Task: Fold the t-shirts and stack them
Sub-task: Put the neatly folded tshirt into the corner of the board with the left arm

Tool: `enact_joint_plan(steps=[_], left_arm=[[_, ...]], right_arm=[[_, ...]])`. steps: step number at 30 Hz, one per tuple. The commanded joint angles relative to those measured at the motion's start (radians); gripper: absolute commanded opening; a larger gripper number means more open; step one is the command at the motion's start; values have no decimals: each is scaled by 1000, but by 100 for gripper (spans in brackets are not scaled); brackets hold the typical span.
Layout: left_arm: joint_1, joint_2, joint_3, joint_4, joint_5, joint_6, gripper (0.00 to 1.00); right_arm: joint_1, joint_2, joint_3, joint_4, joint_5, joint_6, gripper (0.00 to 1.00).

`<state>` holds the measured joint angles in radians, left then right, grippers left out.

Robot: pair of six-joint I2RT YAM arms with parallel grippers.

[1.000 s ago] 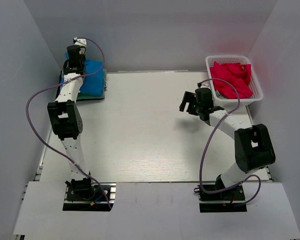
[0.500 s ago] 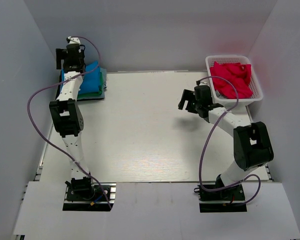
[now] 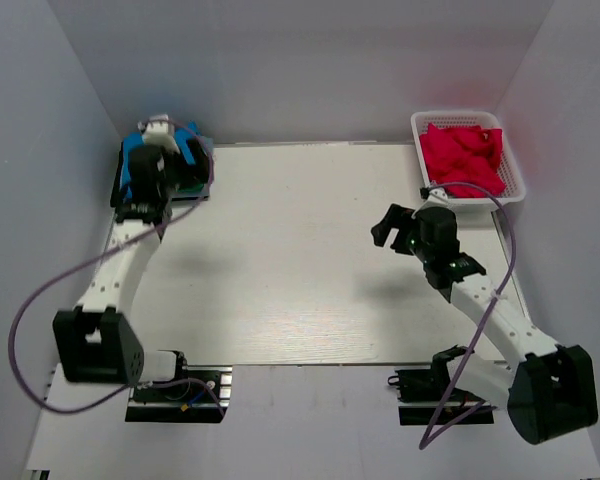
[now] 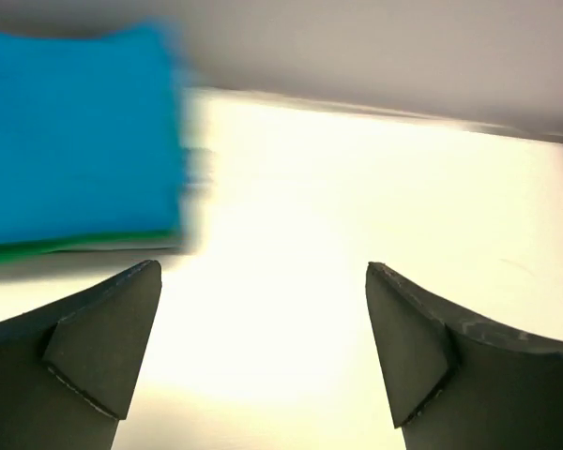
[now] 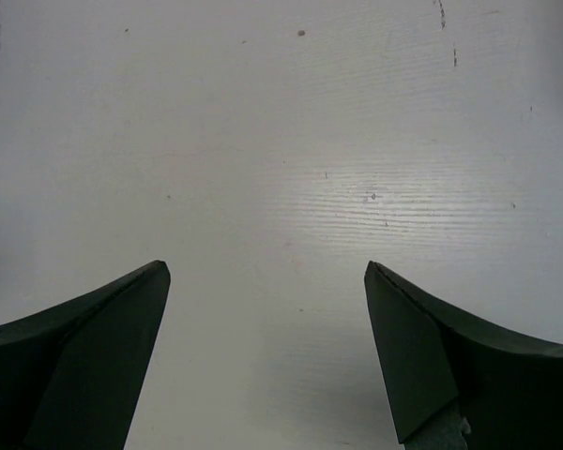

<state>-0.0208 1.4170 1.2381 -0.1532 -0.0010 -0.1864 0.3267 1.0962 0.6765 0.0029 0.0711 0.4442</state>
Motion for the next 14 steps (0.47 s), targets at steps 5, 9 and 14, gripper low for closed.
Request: enact_joint_plan(steps=[5,9,14], left_arm=[[-79,-376,-671,331,513,-323,100],[-88,-531,-790,262,487,-334,100],[-88,-641,-809,153,405,-312,100]], right_arm=[[0,-242,-130,-102,32,-2,90],[-2,-346,-253,-77,16,-1,90],[-2,-386,-311,-17,-60,5,90]])
